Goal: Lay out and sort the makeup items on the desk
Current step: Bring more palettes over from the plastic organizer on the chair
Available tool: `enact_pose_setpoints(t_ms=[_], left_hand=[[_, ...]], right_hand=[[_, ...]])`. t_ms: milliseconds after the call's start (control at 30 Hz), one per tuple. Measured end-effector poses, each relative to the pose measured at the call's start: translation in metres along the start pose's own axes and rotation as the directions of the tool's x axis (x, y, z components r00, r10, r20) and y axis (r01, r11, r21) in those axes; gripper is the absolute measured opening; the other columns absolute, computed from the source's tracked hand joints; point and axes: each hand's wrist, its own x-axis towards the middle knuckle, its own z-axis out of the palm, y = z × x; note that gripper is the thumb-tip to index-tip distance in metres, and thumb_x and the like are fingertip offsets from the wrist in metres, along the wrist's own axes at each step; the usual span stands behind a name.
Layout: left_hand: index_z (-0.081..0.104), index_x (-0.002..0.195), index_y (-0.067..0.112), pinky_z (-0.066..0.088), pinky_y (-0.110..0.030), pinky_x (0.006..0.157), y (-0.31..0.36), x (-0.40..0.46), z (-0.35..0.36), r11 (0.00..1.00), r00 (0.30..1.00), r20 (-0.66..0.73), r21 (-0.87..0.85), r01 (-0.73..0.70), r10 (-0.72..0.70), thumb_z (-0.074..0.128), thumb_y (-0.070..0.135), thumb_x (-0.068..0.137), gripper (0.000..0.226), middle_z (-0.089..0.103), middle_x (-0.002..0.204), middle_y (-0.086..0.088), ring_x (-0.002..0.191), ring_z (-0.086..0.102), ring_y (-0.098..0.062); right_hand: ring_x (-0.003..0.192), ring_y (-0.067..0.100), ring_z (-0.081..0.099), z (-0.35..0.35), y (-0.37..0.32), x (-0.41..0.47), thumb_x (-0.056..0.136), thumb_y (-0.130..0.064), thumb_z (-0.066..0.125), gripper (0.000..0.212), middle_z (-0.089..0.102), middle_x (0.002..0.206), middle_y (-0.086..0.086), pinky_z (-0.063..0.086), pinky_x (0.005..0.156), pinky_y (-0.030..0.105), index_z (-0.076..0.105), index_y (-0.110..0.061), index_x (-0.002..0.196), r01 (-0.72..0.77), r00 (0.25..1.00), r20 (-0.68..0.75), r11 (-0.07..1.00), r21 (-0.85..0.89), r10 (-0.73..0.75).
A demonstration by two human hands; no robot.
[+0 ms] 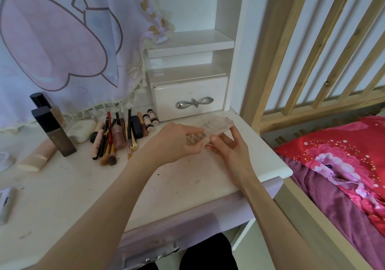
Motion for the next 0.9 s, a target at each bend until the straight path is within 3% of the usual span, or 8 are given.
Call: enact_pose_setpoints(t_ms=[100,167,300,367,467,667,767,900], left_hand=[[0.065,0.115,0.028,0.045,-0.017,0.092,0.002,0.002,-0.009,0.987,0.998,0.058,-0.160,0.015,-0.005,0.061,0.031,0.082,0.033,0.067,0.110,0.012,0.100,0.060,0.001],[0.067,0.112,0.026,0.046,-0.025,0.098,0.005,0.003,-0.019,0.977,0.996,0.091,-0.212,0.040,-0.021,0.060,0.028,0.083,0.030,0.069,0.108,0.010,0.100,0.062,0.000],[0.067,0.109,0.029,0.040,-0.016,0.074,0.009,0.009,-0.040,0.989,0.990,0.143,-0.147,0.032,-0.011,0.055,0.024,0.084,0.028,0.069,0.080,0.010,0.068,0.055,0.001],[0.067,0.108,0.033,0.034,-0.012,0.057,0.010,0.013,-0.049,0.993,0.982,0.187,-0.114,0.004,0.017,0.053,0.027,0.087,0.026,0.058,0.054,0.020,0.048,0.044,0.000],[0.066,0.110,0.035,0.030,-0.014,0.050,0.010,0.018,-0.055,0.994,0.976,0.218,-0.112,-0.004,0.028,0.049,0.033,0.088,0.027,0.050,0.042,0.024,0.041,0.040,-0.002],[0.061,0.119,0.030,0.034,-0.020,0.056,0.005,0.019,-0.054,0.999,0.971,0.238,-0.052,-0.017,0.029,0.049,0.033,0.088,0.034,0.061,0.068,0.011,0.056,0.052,0.004],[0.054,0.129,0.027,0.042,-0.020,0.070,-0.004,0.021,-0.049,1.000,0.969,0.248,-0.017,0.018,-0.013,0.051,0.030,0.090,0.039,0.069,0.102,0.003,0.068,0.056,-0.003],[0.058,0.125,0.024,0.047,-0.029,0.090,-0.018,0.026,-0.044,1.000,0.981,0.195,0.014,0.009,-0.011,0.049,0.028,0.093,0.033,0.068,0.110,-0.003,0.088,0.061,-0.013]], right_hand=[[0.118,0.019,0.057,0.006,-0.003,-0.001,0.081,-0.023,0.070,0.063,0.051,0.136,0.009,0.051,0.094,0.041,0.040,-0.027,0.137,0.013,1.000,-0.020,1.000,0.017,-0.013],[0.117,0.005,0.055,0.013,-0.008,0.001,0.087,-0.022,0.065,0.054,0.048,0.139,-0.001,0.046,0.100,0.042,0.041,-0.039,0.132,0.041,0.999,-0.025,0.999,-0.009,-0.041],[0.119,-0.008,0.046,0.030,-0.023,0.007,0.087,-0.031,0.063,0.043,0.050,0.127,-0.025,0.037,0.109,0.040,0.044,-0.063,0.108,0.039,0.999,0.000,0.994,-0.099,-0.039],[0.111,-0.008,0.054,0.036,-0.031,0.010,0.090,-0.026,0.060,0.039,0.055,0.121,-0.021,0.045,0.100,0.030,0.046,-0.058,0.108,0.028,0.999,0.027,0.997,-0.069,-0.026],[0.096,-0.008,0.062,0.039,-0.036,0.015,0.091,-0.019,0.057,0.036,0.059,0.117,-0.008,0.053,0.079,0.018,0.045,-0.039,0.118,0.014,0.999,0.045,1.000,-0.002,-0.014],[0.111,0.008,0.061,0.042,-0.023,0.013,0.087,-0.027,0.062,0.048,0.052,0.134,0.002,0.052,0.089,0.028,0.039,-0.038,0.128,-0.076,0.997,-0.005,0.997,0.030,0.076],[0.110,0.011,0.061,0.039,-0.016,0.008,0.090,-0.023,0.059,0.043,0.055,0.130,0.004,0.053,0.084,0.025,0.037,-0.034,0.126,-0.126,0.991,-0.029,0.989,0.076,0.128],[0.098,0.006,0.062,0.029,-0.017,0.004,0.089,-0.009,0.059,0.047,0.050,0.131,0.003,0.052,0.073,0.017,0.037,-0.016,0.130,-0.195,0.975,-0.105,0.981,0.014,0.195]])
